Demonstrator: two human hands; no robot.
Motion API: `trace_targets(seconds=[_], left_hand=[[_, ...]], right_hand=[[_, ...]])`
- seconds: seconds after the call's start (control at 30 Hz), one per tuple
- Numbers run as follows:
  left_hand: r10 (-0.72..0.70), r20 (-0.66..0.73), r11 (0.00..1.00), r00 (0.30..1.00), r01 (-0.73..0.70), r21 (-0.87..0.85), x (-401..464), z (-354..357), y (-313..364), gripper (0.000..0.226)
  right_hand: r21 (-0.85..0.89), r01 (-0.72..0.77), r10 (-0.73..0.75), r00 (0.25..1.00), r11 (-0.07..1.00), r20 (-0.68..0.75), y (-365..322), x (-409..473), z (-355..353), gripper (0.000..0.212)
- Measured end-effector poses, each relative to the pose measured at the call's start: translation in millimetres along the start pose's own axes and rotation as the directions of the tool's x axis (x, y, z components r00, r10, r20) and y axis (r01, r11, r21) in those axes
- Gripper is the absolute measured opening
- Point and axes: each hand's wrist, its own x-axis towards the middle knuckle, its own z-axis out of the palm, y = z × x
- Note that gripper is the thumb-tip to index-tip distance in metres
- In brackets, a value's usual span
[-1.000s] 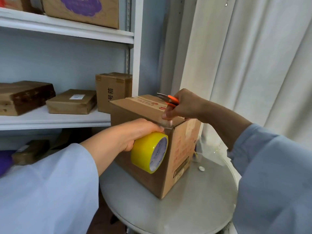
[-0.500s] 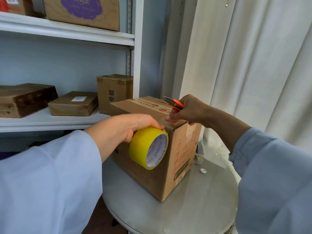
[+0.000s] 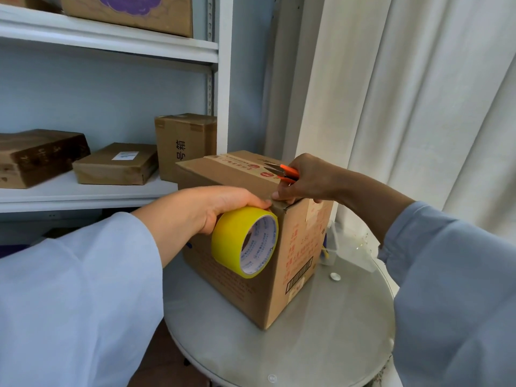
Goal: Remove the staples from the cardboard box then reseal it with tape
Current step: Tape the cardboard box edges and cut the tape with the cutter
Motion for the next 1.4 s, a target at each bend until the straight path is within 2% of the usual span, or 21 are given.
trace_targets(seconds=[0.17, 0.23, 0.3, 0.37, 0.5, 0.63, 0.8, 0.9, 1.03, 1.1, 1.13, 1.23, 1.3, 1.4], left_hand=[[0.008, 0.003, 1.000, 1.000, -0.008, -0.017, 5, 1, -2, 0.024], [0.002, 0.009, 1.000, 1.000, -0.001, -0.013, 5, 0, -3, 0.024], [-0.006, 0.018, 1.000, 1.000, 0.006, -0.009, 5, 0, -3, 0.025], [-0.010, 0.024, 1.000, 1.000, 0.010, -0.005, 6, 0, -3, 0.026], [-0.017, 0.022, 1.000, 1.000, 0.017, -0.002, 6, 0, -4, 0.026], [0.000, 0.016, 1.000, 1.000, 0.000, -0.012, 6, 1, -5, 0.022], [0.003, 0.013, 1.000, 1.000, -0.003, -0.009, 6, 2, -6, 0.022], [0.009, 0.016, 1.000, 1.000, -0.008, -0.024, 5, 2, -5, 0.023], [0.000, 0.014, 1.000, 1.000, 0.000, -0.021, 3, 3, -7, 0.029], [0.012, 0.004, 1.000, 1.000, -0.012, -0.014, 2, 2, -7, 0.031], [0.017, -0.003, 1.000, 1.000, -0.017, 0.000, 1, 2, -5, 0.028], [0.018, -0.009, 0.999, 1.000, -0.018, 0.048, -1, 3, -4, 0.022], [0.011, -0.009, 0.999, 1.000, -0.010, 0.034, -1, 2, -6, 0.021], [-0.002, -0.003, 1.000, 1.000, 0.002, 0.006, 1, 2, -6, 0.021]], right_hand=[[-0.006, 0.005, -0.005, 1.000, 1.000, 0.004, 4, 2, 2, 0.022], [0.003, -0.005, 0.005, 1.000, 1.000, 0.012, 9, 1, 5, 0.029], [0.058, -0.015, 0.015, 1.000, 0.998, -0.002, 15, -1, 8, 0.037], [0.122, -0.019, 0.021, 1.000, 0.992, -0.016, 18, -3, 9, 0.036], [0.208, -0.103, 0.089, 0.993, 0.973, 0.074, 22, -8, 4, 0.027], [0.167, -0.069, 0.047, 0.990, 0.984, 0.133, 18, -10, 2, 0.020], [0.247, -0.134, 0.083, 0.975, 0.960, 0.207, 21, -9, -2, 0.028], [0.214, -0.128, 0.078, 0.971, 0.968, 0.228, 19, -9, -4, 0.036], [0.224, -0.210, 0.150, 0.954, 0.952, 0.260, 20, -5, -6, 0.040], [0.154, -0.211, 0.178, 0.962, 0.965, 0.206, 15, 1, -3, 0.056], [0.100, -0.202, 0.185, 0.970, 0.974, 0.160, 12, 4, -1, 0.057], [0.043, -0.198, 0.192, 0.976, 0.979, 0.102, 11, 6, 3, 0.046], [0.224, -0.217, 0.183, 0.970, 0.950, 0.162, 16, -2, -2, 0.042], [0.591, -0.299, 0.137, 0.943, 0.749, 0.304, 23, -20, -11, 0.040]])
